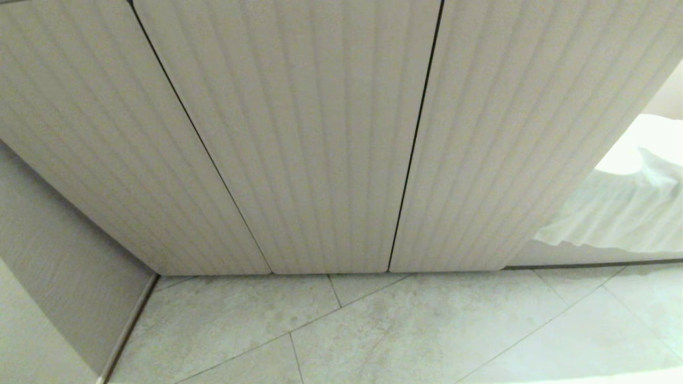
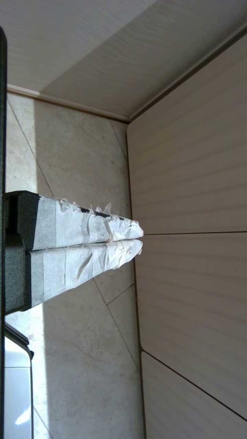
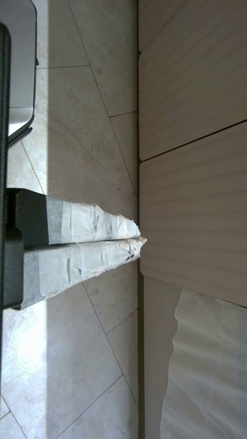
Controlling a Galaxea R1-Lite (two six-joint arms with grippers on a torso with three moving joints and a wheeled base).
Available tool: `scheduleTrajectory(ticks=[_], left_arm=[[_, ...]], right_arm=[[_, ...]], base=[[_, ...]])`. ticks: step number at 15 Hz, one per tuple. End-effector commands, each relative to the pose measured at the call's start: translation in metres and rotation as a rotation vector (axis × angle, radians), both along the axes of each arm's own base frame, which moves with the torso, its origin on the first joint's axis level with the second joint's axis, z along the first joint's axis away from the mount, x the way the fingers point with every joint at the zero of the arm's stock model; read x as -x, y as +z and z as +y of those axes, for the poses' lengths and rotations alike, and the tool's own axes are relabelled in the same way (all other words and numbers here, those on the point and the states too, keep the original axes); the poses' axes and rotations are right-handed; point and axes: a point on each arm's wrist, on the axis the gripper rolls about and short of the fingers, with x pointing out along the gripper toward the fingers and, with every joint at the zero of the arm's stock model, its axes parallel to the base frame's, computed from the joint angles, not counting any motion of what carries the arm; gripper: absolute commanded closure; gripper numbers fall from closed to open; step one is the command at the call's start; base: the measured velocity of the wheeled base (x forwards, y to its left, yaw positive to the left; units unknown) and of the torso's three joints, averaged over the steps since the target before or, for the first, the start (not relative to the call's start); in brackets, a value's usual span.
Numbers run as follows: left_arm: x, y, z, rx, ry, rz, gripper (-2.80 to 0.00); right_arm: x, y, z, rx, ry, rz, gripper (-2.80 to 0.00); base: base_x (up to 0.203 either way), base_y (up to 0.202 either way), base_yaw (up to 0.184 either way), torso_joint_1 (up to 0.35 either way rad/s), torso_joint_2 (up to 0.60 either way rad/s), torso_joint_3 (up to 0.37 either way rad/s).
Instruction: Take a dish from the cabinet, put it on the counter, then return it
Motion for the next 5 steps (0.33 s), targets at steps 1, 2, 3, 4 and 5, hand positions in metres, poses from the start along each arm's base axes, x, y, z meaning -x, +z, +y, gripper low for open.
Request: scheduleTrajectory(ticks=[1, 2, 3, 4, 5], left_arm=[[0.0, 0.0, 0.0, 0.0, 0.0, 0.0, 0.0], [0.0, 0.0, 0.0, 0.0, 0.0, 0.0, 0.0], [-0.0001, -0.0004, 0.0, 0.0, 0.0, 0.001, 0.0], [0.0, 0.0, 0.0, 0.0, 0.0, 0.0, 0.0], [0.0, 0.0, 0.0, 0.0, 0.0, 0.0, 0.0]], right_arm=[[0.0, 0.0001, 0.0, 0.0, 0.001, -0.001, 0.0], [0.0, -0.0001, 0.0, 0.001, 0.001, 0.001, 0.0], [0.0, -0.0001, 0.0, 0.001, 0.002, 0.001, 0.0], [0.0, -0.0001, 0.0, 0.001, 0.0, 0.001, 0.0], [0.0, -0.0001, 0.0, 0.001, 0.002, 0.001, 0.0]], base=[[0.0, 0.0, 0.0, 0.0, 0.0, 0.0], [0.0, 0.0, 0.0, 0.0, 0.0, 0.0], [0.0, 0.0, 0.0, 0.0, 0.0, 0.0], [0.0, 0.0, 0.0, 0.0, 0.0, 0.0], [0.0, 0.0, 0.0, 0.0, 0.0, 0.0]])
